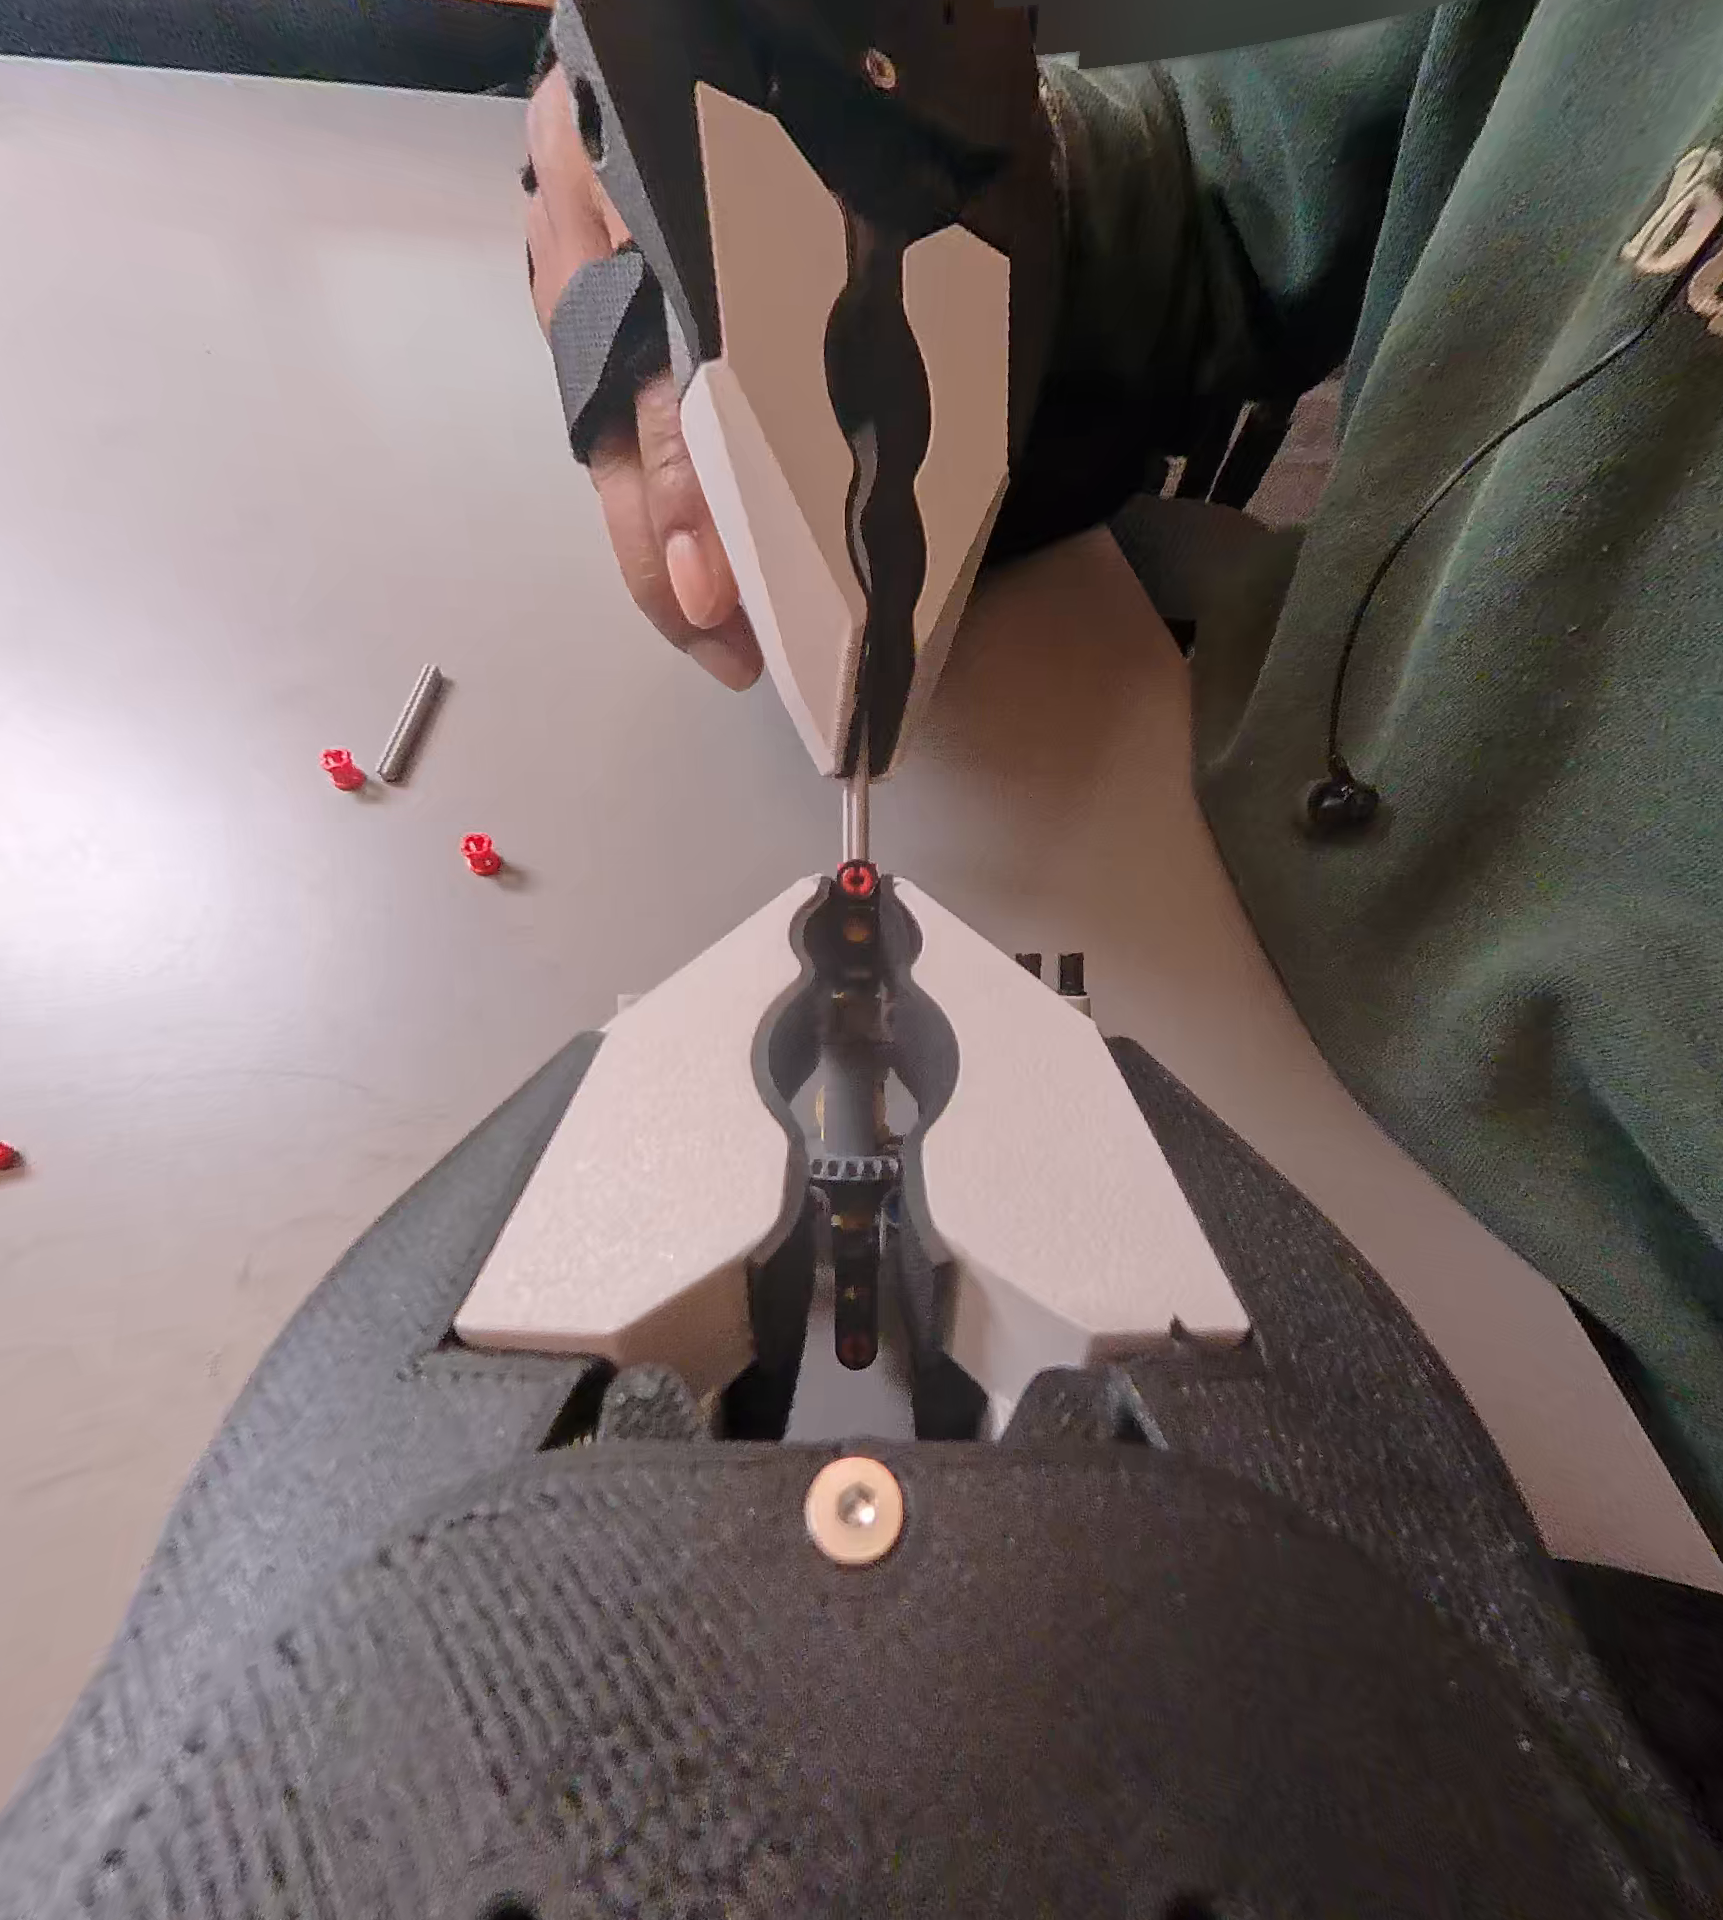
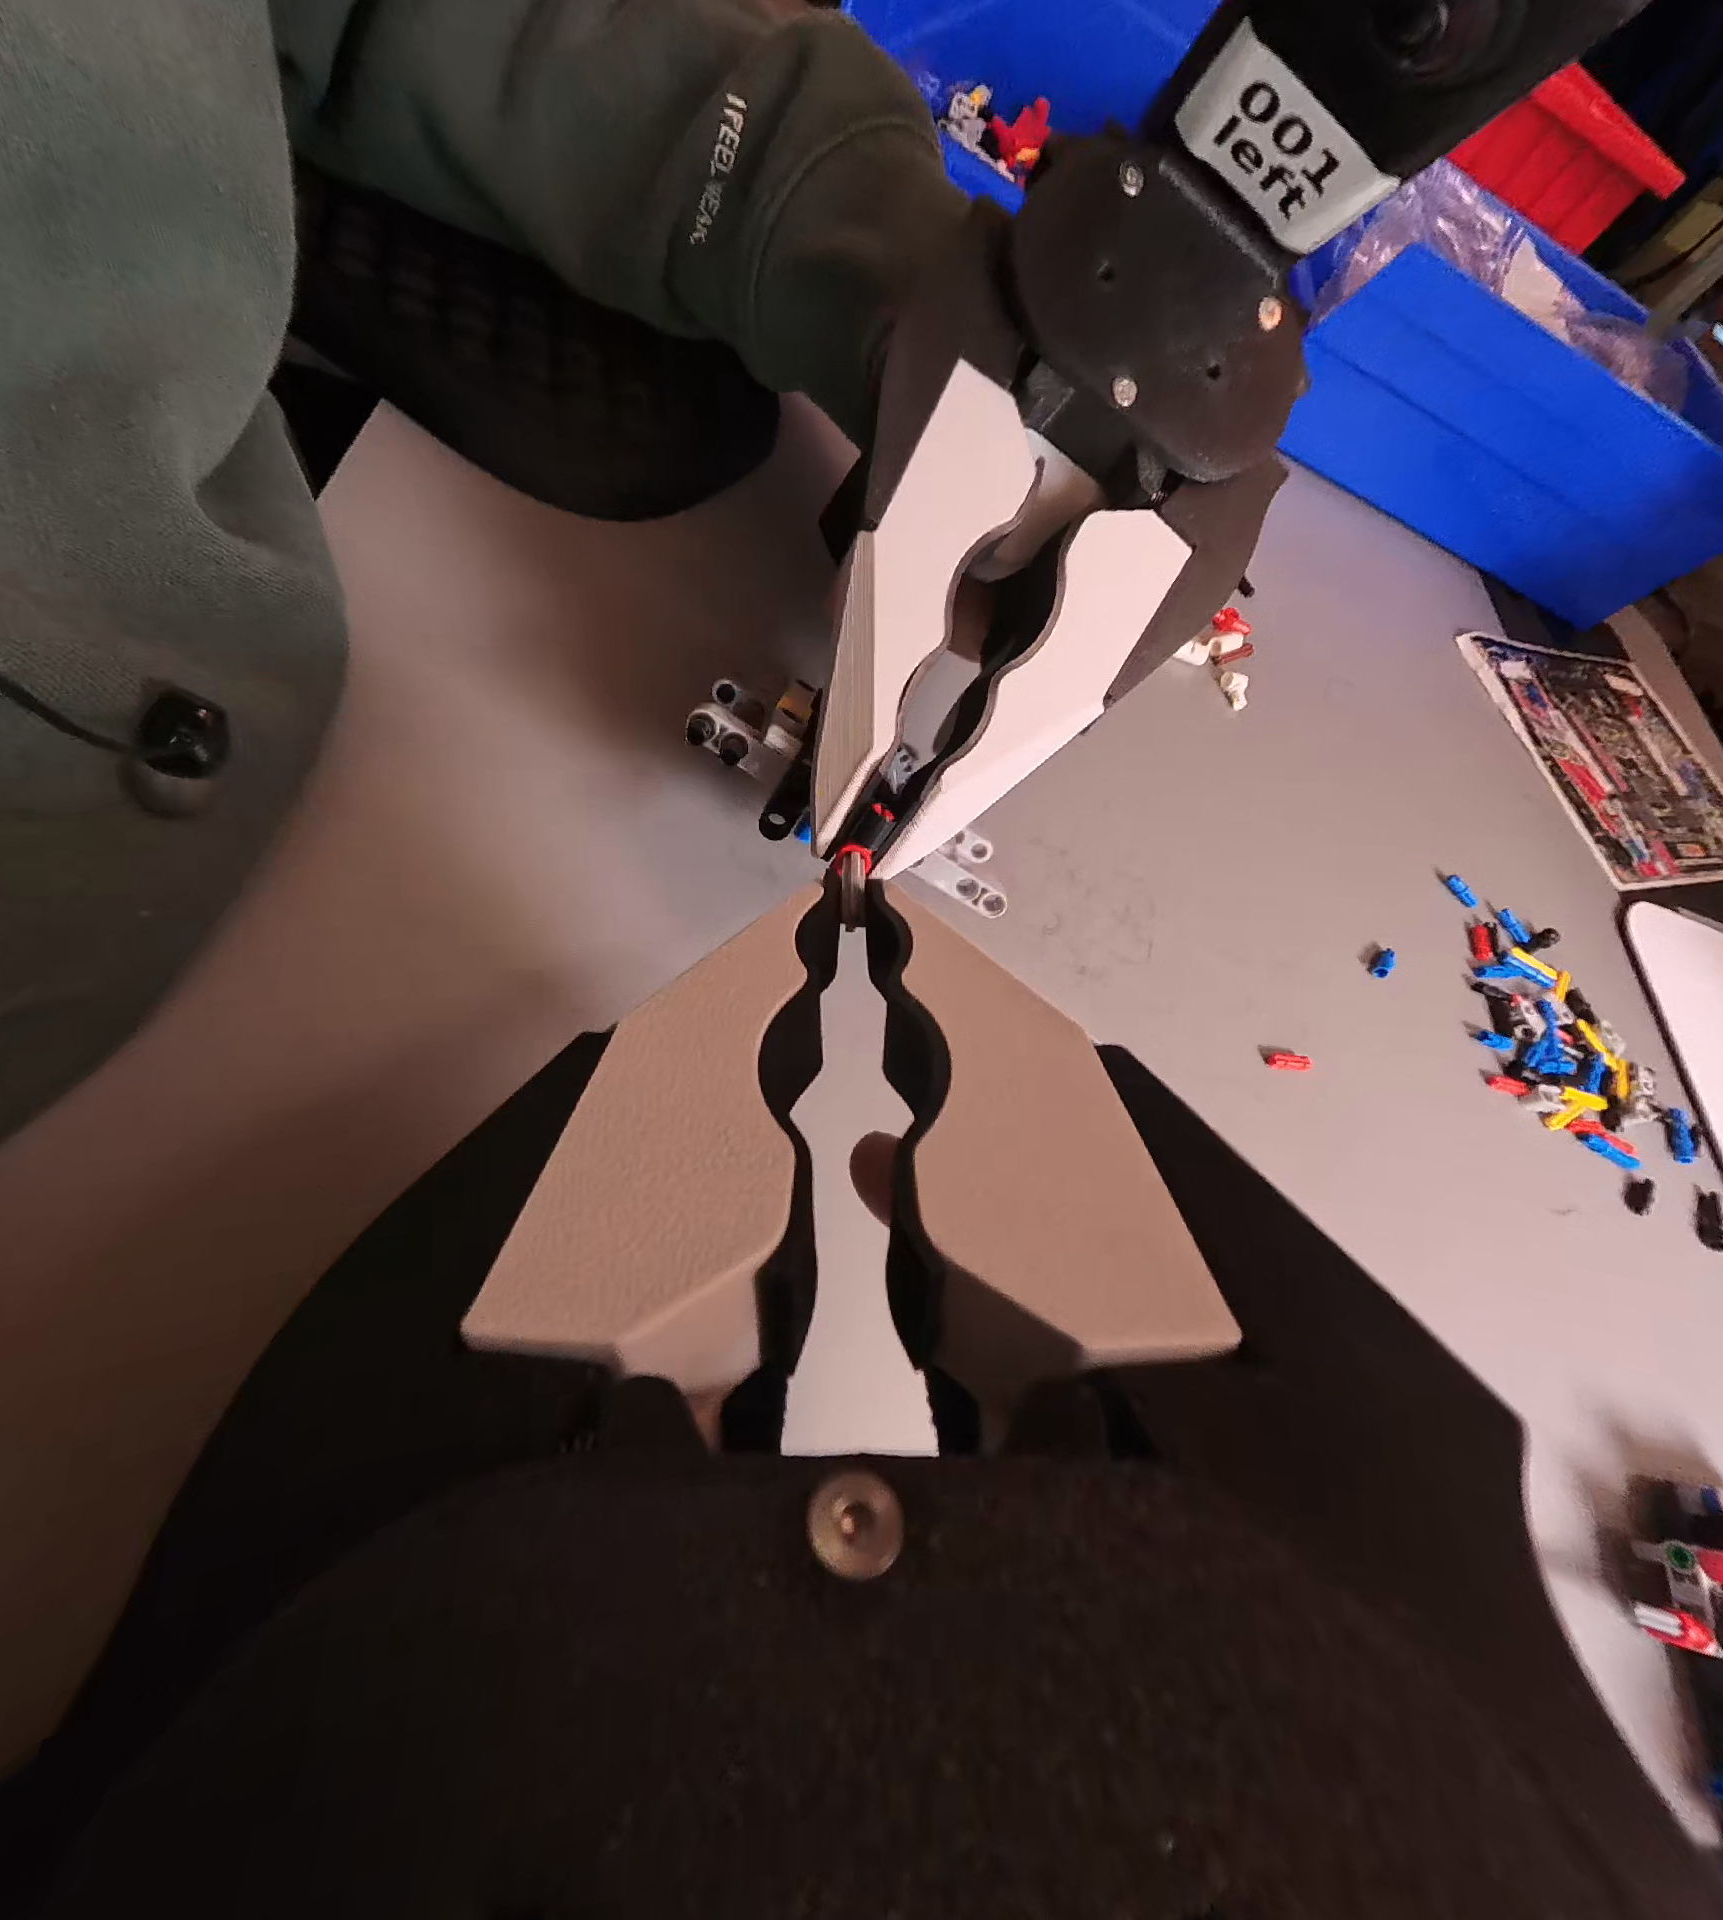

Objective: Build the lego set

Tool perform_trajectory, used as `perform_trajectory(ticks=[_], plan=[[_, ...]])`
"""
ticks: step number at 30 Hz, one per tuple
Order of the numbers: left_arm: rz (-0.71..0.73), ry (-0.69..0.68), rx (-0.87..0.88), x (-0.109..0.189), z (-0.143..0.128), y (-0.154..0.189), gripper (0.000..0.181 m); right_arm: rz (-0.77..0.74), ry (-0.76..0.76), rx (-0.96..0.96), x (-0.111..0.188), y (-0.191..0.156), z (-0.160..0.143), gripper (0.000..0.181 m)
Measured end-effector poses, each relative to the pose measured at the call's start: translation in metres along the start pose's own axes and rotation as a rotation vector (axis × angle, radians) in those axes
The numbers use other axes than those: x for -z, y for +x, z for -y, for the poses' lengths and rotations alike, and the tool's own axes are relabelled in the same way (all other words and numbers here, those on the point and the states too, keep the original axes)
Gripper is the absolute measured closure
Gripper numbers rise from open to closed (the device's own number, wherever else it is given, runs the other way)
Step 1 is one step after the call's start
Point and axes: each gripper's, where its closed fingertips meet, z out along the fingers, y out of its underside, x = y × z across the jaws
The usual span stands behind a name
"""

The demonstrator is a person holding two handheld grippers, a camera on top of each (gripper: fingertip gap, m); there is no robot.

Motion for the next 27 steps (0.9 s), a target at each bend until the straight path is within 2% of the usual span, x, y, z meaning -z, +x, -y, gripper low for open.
perform_trajectory(ticks=[7, 14, 19, 23, 27], plan=[[-0.040, 0.035, 0.043, 0.002, 0.000, 0.002, 0.177, -0.006, 0.032, 0.037, -0.003, -0.001, 0.004, 0.178], [-0.039, 0.046, 0.038, 0.004, -0.001, 0.000, 0.177, 0.032, 0.053, -0.134, -0.006, 0.002, 0.002, 0.178], [-0.024, 0.184, -0.035, 0.012, 0.021, 0.000, 0.177, 0.040, 0.166, -0.237, 0.008, 0.013, 0.021, 0.178], [-0.011, 0.210, -0.098, 0.012, 0.027, 0.003, 0.176, 0.026, 0.134, -0.157, 0.013, 0.012, 0.026, 0.178], [0.003, 0.155, -0.136, 0.005, 0.022, 0.004, 0.176, 0.040, 0.041, -0.050, 0.014, 0.005, 0.021, 0.178]])
